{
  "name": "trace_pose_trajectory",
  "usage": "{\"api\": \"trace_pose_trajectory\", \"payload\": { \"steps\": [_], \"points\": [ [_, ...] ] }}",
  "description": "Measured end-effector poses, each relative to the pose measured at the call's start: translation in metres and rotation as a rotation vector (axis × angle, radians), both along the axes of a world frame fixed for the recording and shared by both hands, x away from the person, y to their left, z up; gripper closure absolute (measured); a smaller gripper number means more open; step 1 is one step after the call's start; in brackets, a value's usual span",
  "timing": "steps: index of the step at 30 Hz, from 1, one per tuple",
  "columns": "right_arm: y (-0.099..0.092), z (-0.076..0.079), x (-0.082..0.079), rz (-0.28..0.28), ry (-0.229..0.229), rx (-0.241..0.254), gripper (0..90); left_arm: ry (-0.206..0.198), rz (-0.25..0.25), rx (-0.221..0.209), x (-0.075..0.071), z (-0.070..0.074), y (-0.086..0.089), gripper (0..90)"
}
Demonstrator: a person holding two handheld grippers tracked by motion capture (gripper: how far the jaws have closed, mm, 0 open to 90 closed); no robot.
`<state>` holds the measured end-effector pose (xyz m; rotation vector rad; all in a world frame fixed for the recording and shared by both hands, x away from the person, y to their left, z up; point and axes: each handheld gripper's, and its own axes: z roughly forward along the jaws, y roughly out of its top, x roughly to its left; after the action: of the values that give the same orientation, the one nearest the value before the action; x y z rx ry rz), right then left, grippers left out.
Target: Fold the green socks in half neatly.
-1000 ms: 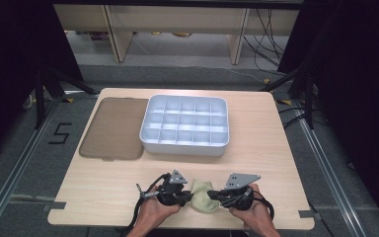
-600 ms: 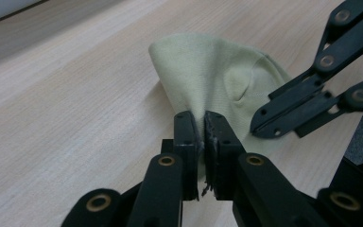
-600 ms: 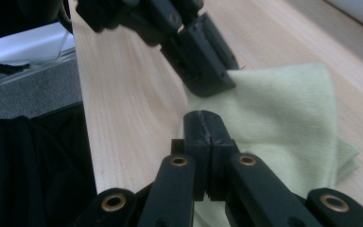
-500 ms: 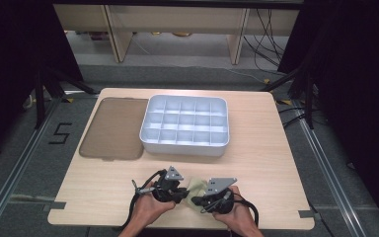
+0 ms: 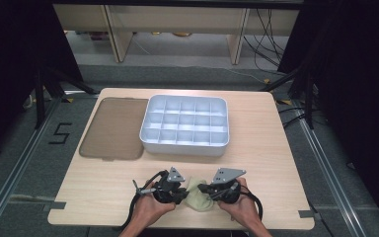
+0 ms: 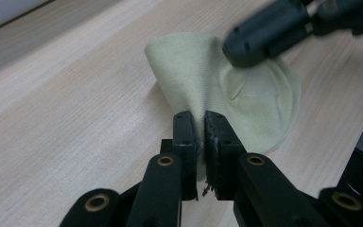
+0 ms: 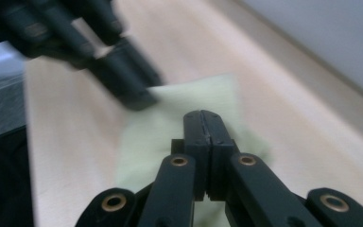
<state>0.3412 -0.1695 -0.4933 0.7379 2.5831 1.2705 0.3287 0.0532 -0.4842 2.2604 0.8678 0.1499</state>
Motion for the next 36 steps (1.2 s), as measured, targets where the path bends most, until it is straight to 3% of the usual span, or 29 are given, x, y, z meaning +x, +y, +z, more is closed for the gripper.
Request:
{"api": "trace_pose_trajectory", "payload": {
  "steps": [5,8,12,16,21,25,28,33,34,36],
  "points": [
    [-0.001,-0.004,0.012,-0.017,0.001,-0.021,90.0,-0.012,-0.001,0.009,-0.002,0.003,-0.002,82.8],
    [0.002,-0.011,0.018,-0.031,0.015,-0.064,90.0,-0.031,-0.025,0.014,-0.002,0.006,-0.002,82.8],
    [0.004,-0.013,0.019,-0.03,0.008,-0.073,90.0,-0.038,-0.01,-0.001,-0.006,0.007,-0.005,82.9],
    [0.003,-0.013,0.02,-0.023,0.004,-0.065,90.0,-0.061,-0.015,0.011,-0.004,0.007,-0.004,83.0],
    [-0.005,-0.001,0.013,-0.027,0.005,-0.022,90.0,-0.049,-0.004,0.005,-0.006,0.007,-0.004,83.1],
    [-0.011,0.004,0.001,-0.011,0.031,0.002,89.9,-0.062,-0.002,0.011,-0.006,0.009,-0.004,83.1],
    [-0.015,0.002,-0.01,0.027,0.049,-0.021,89.8,-0.075,0.001,0.009,-0.007,0.011,-0.004,83.0],
    [-0.01,-0.007,-0.009,0.045,0.066,-0.078,89.8,-0.092,-0.009,0.003,-0.011,0.014,-0.007,83.0],
    [-0.009,-0.009,-0.01,0.038,0.09,-0.079,89.9,-0.092,-0.009,0.003,-0.011,0.014,-0.007,83.0],
    [-0.008,-0.01,-0.007,0.044,0.088,-0.075,89.9,-0.109,-0.026,0.007,-0.017,0.016,-0.013,82.9]
  ]
}}
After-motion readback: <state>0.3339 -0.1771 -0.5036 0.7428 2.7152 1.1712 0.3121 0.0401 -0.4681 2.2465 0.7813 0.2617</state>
